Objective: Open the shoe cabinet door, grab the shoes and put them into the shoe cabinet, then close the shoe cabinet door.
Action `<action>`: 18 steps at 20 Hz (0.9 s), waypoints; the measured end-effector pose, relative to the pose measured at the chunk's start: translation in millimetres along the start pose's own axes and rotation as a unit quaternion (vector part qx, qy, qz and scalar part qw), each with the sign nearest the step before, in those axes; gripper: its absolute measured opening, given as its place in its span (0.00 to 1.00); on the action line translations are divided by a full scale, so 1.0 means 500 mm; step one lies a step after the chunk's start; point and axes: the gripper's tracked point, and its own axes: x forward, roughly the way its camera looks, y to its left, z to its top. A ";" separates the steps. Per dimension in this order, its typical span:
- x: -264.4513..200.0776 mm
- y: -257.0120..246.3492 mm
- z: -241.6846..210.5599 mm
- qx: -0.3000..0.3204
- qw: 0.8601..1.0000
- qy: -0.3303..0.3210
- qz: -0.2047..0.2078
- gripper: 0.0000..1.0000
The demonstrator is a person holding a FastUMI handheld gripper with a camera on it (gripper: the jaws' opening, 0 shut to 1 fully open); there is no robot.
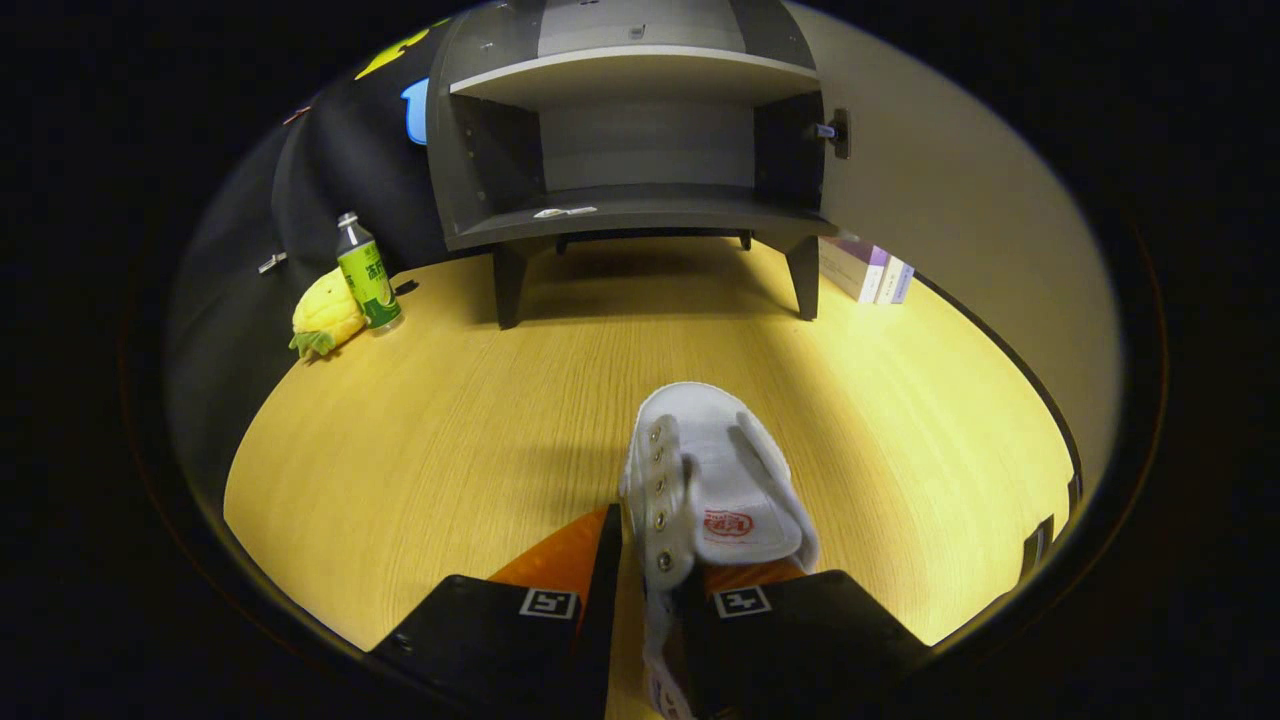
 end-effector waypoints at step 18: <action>-0.050 -0.028 0.123 -0.026 0.998 -0.038 0.031 0.09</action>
